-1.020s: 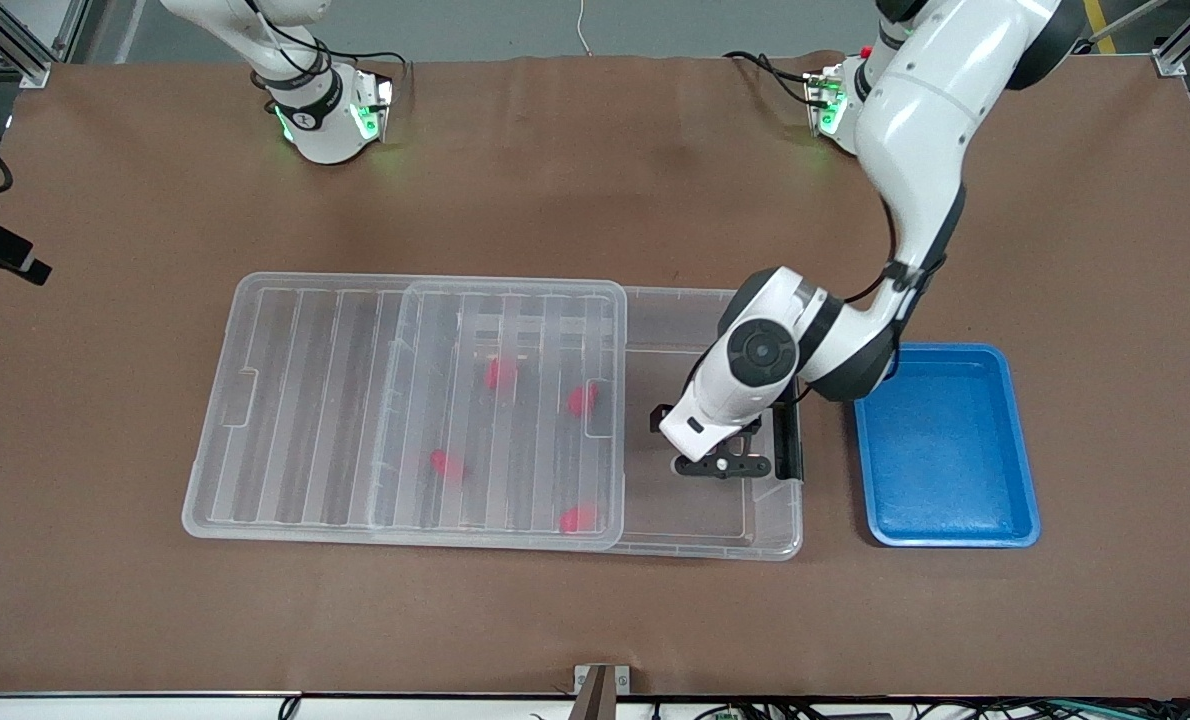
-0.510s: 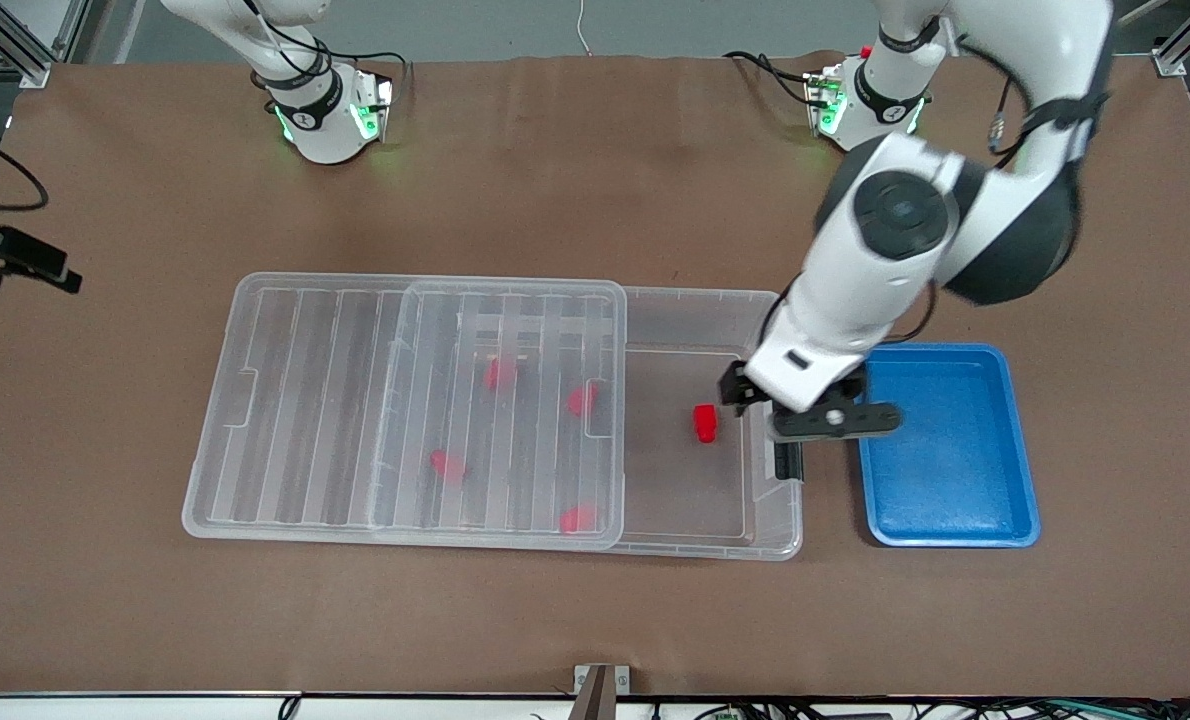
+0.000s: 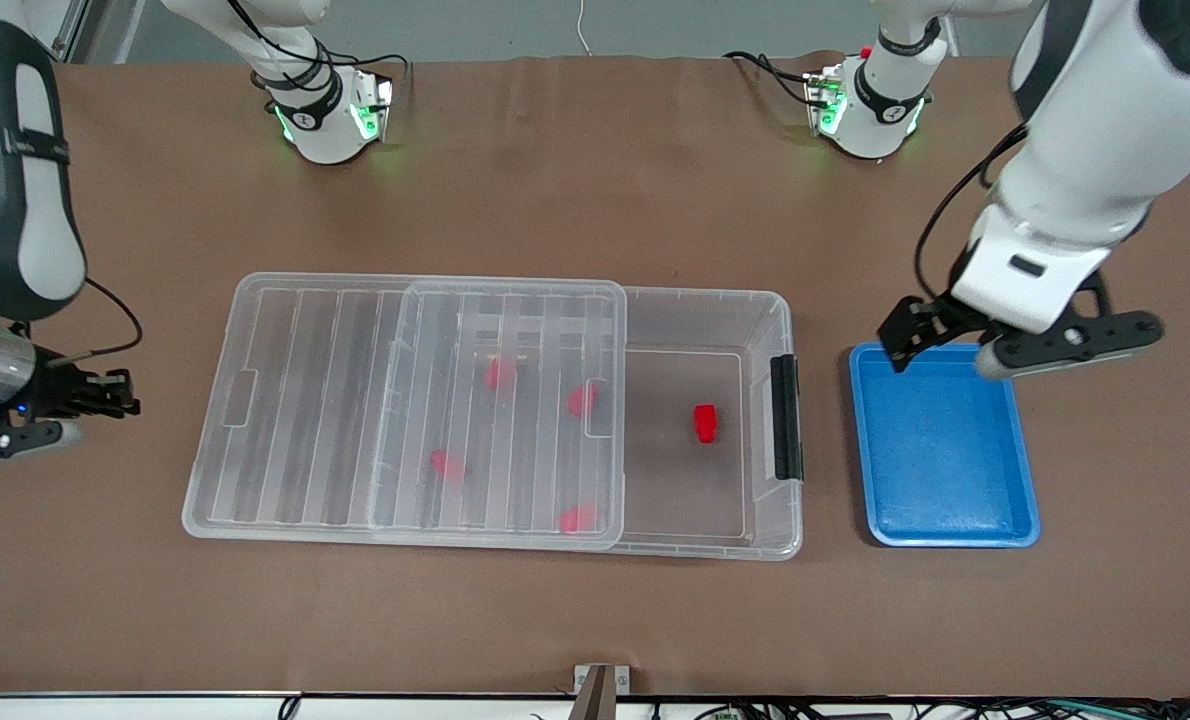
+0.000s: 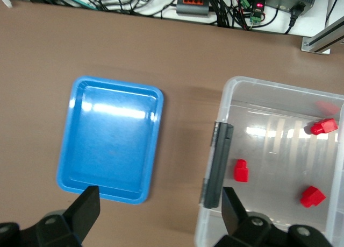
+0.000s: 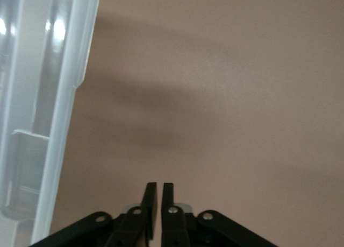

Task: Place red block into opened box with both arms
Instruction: 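Raise the left gripper away while the right gripper holds the lid edge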

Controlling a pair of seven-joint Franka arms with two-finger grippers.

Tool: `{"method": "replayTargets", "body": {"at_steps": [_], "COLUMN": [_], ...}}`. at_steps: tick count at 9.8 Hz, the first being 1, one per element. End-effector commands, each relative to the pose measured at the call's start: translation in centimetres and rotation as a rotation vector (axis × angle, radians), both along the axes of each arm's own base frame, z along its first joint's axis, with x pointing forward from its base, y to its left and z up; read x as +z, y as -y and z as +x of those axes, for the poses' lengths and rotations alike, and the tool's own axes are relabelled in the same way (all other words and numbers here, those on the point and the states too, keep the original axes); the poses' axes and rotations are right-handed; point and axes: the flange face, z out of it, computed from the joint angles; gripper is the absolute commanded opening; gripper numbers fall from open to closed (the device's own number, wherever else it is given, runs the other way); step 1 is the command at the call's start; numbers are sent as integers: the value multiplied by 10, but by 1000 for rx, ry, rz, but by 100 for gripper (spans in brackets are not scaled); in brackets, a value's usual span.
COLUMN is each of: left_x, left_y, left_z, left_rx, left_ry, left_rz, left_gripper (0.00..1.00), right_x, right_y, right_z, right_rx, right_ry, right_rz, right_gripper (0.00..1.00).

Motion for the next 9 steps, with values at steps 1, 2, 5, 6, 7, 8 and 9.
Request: {"method": "replayTargets", "body": {"at_steps": [1,2,5,6,7,8,9], "left_x": [1,5,17,17,18,15,13], "left_y": [-18,-23,-71,-93,-104,-107,-111], "left_z": [-12,-19,-40,-57,-67,-78,-83], "left_rx": [-111,-108,-120,-137,-130,-128,-146], "left_ry": [-61,-90,-152,-174,-182,-193,-202], "left_rz": [41,49,38,5,-6,-3,-1], "left_gripper": [100,100,100,100,100,100,100], "right_x": [-11,-21,-25,-30,-32,-34,-35], "right_y": [-36,-52,-97,-115,-136,-160,-177], "right_z": [-7,-5,-3,-2,-2,-1,1], "right_rx": [46,56,87,86,74,70,65], "right_ry": [5,9,7,1,-4,-9,-3], "right_rz": [43,56,88,117,126,135,139], "right_gripper": [0,0,0,0,0,0,0]}}
